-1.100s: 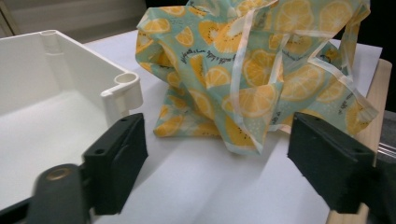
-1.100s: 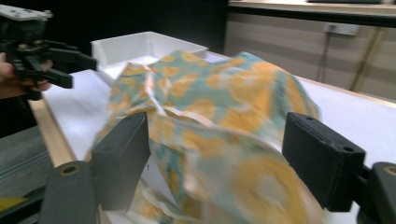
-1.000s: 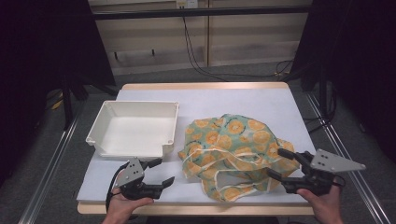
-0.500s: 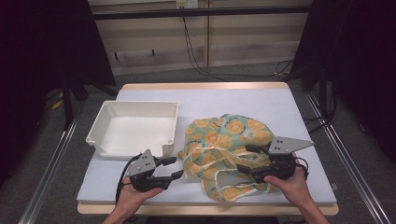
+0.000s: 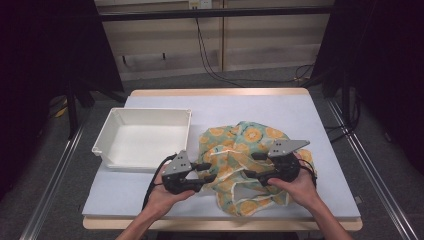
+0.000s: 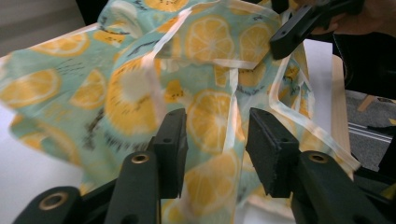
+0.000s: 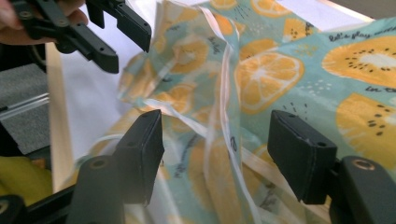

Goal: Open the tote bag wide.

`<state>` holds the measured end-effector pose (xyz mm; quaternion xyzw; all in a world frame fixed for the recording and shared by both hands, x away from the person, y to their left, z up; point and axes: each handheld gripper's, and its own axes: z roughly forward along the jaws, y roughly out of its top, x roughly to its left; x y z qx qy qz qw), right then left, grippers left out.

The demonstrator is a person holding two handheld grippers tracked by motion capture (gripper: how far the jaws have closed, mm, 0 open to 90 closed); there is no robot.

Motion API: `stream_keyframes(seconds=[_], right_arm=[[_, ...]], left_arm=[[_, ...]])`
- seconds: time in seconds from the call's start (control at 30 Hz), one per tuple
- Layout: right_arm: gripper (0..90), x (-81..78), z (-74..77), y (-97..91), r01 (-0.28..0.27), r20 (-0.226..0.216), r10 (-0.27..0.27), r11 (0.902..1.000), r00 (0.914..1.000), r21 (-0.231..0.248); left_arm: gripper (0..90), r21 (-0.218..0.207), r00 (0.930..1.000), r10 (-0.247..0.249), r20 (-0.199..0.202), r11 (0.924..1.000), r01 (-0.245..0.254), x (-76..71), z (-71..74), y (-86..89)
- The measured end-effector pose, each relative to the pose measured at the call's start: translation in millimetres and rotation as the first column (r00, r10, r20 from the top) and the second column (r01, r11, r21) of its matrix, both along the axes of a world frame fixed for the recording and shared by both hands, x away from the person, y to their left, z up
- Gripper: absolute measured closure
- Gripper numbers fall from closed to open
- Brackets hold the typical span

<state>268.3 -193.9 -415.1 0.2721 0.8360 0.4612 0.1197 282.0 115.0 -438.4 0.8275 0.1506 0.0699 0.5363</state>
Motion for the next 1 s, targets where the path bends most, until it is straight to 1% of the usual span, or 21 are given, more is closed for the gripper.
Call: stream_keyframes(seconds=[0.03, 0.07, 0.1, 0.2, 0.27, 0.33, 0.37, 0.47, 0.5, 0.53, 0.57, 0.6, 0.67, 0.7, 0.73, 0.77, 0.8, 0.83, 0.87, 0.93, 1.0], right_arm=[[37.7, 2.8, -1.5, 1.1, -0.001, 0.0, 0.001, 1.0, 1.0, -0.007], [37.7, 2.8, -1.5, 1.1, -0.001, 0.0, 0.001, 1.0, 1.0, -0.007], [38.7, 8.1, -4.6, 3.4, 0.001, -0.005, -0.001, 0.9998, 1.0, -0.018], [39.8, 13.0, -8.8, 4.5, 0.007, -0.01, -0.007, 0.9997, 0.9999, -0.025], [42.0, 16.2, -12.0, 4.7, 0.011, -0.02, -0.011, 0.9998, 0.9997, -0.018], [43.4, 17.2, -13.5, 5.2, 0.014, -0.021, -0.015, 0.9996, 0.9997, -0.026], [46.1, 18.2, -15.9, 6.4, 0.015, -0.021, -0.016, 0.9993, 0.9997, -0.034], [50.5, 19.2, -18.8, 7.8, 0.02, -0.025, -0.021, 0.999, 0.9995, -0.04], [53.0, 19.8, -19.8, 7.9, 0.022, -0.026, -0.023, 0.9989, 0.9994, -0.042], [55.9, 20.3, -20.6, 7.6, 0.028, -0.024, -0.029, 0.9987, 0.9993, -0.043], [60.2, 21.2, -21.3, 6.9, 0.029, -0.025, -0.03, 0.9989, 0.9992, -0.038], [64.4, 21.7, -21.3, 6.2, 0.03, -0.033, -0.031, 0.9992, 0.999, -0.026], [70.2, 22.3, -20.9, 4.8, 0.031, -0.037, -0.032, 0.9994, 0.9988, -0.014], [73.5, 22.5, -20.8, 4.5, 0.027, -0.04, -0.028, 0.9996, 0.9988, -0.011], [73.5, 22.5, -20.8, 4.5, 0.027, -0.04, -0.028, 0.9996, 0.9988, -0.011], [77.4, 22.4, -20.4, 4.4, 0.019, -0.046, -0.019, 0.9998, 0.9988, 0.0], [77.4, 22.4, -20.4, 4.4, 0.019, -0.046, -0.019, 0.9998, 0.9988, 0.0], [78.3, 22.1, -19.6, 4.5, 0.014, -0.046, -0.013, 0.9999, 0.9989, 0.007], [78.3, 22.1, -19.6, 4.5, 0.014, -0.046, -0.013, 0.9999, 0.9989, 0.007], [76.9, 21.3, -17.3, 4.1, 0.009, -0.04, -0.009, 0.9998, 0.9992, 0.019], [72.2, 21.0, -15.1, 3.6, 0.007, -0.035, -0.006, 0.9996, 0.9994, 0.028]], left_arm=[[57.2, 0.003, 1.0, -0.007, -0.001, 1.0, 0.007, 1.3, -1.4, -4.9], [55.9, 0.003, 1.0, -0.007, -0.001, 1.0, 0.007, 1.3, -1.4, -4.9], [55.5, 0.019, 0.9998, -0.019, 0.008, 0.9996, 0.019, 3.7, -3.0, -13.2], [54.5, 0.026, 0.9992, -0.039, 0.008, 0.9989, 0.039, 8.2, -5.1, -23.6], [53.2, 0.03, 0.9992, -0.04, 0.002, 0.9987, 0.04, 9.8, -7.4, -29.5], [50.3, 0.034, 0.999, -0.045, -0.002, 0.9984, 0.045, 10.4, -8.7, -31.8], [49.7, 0.048, 0.9985, -0.055, 0.003, 0.9973, 0.055, 10.9, -12.0, -35.9], [48.2, 0.057, 0.9984, -0.056, 0.005, 0.9968, 0.056, 10.9, -15.5, -39.0], [47.9, 0.057, 0.9989, -0.046, 0.001, 0.9973, 0.046, 10.7, -18.3, -40.7], [47.9, 0.067, 0.9991, -0.043, 0.002, 0.9969, 0.042, 11.1, -18.9, -40.5], [48.1, 0.064, 0.999, -0.044, 0.002, 0.997, 0.044, 11.6, -19.9, -40.5], [49.1, 0.063, 0.9997, -0.023, -0.003, 0.9978, 0.023, 11.2, -20.5, -41.2], [53.1, 0.068, 0.9998, -0.017, 0.002, 0.9976, 0.017, 12.2, -20.9, -41.0], [56.6, 0.082, 0.9999, -0.009, 0.005, 0.9966, 0.009, 13.4, -21.2, -40.7], [60.4, 0.082, 0.9999, -0.009, 0.005, 0.9966, 0.009, 13.4, -21.2, -40.7], [65.8, 0.108, 0.9999, 0.004, 0.01, 0.9941, -0.005, 14.2, -21.6, -40.2], [69.4, 0.108, 0.9999, 0.004, 0.01, 0.9941, -0.005, 14.2, -21.6, -40.2], [75.6, 0.113, 0.9998, 0.02, 0.004, 0.9934, -0.02, 15.2, -22.2, -39.6], [78.2, 0.113, 0.9998, 0.02, 0.004, 0.9934, -0.02, 15.2, -22.2, -39.6], [86.2, 0.119, 0.9997, 0.022, -0.01, 0.9927, -0.02, 15.9, -20.4, -37.4], [89.3, 0.077, 0.9997, 0.004, -0.026, 0.9971, -0.002, 17.7, -16.5, -33.3]])
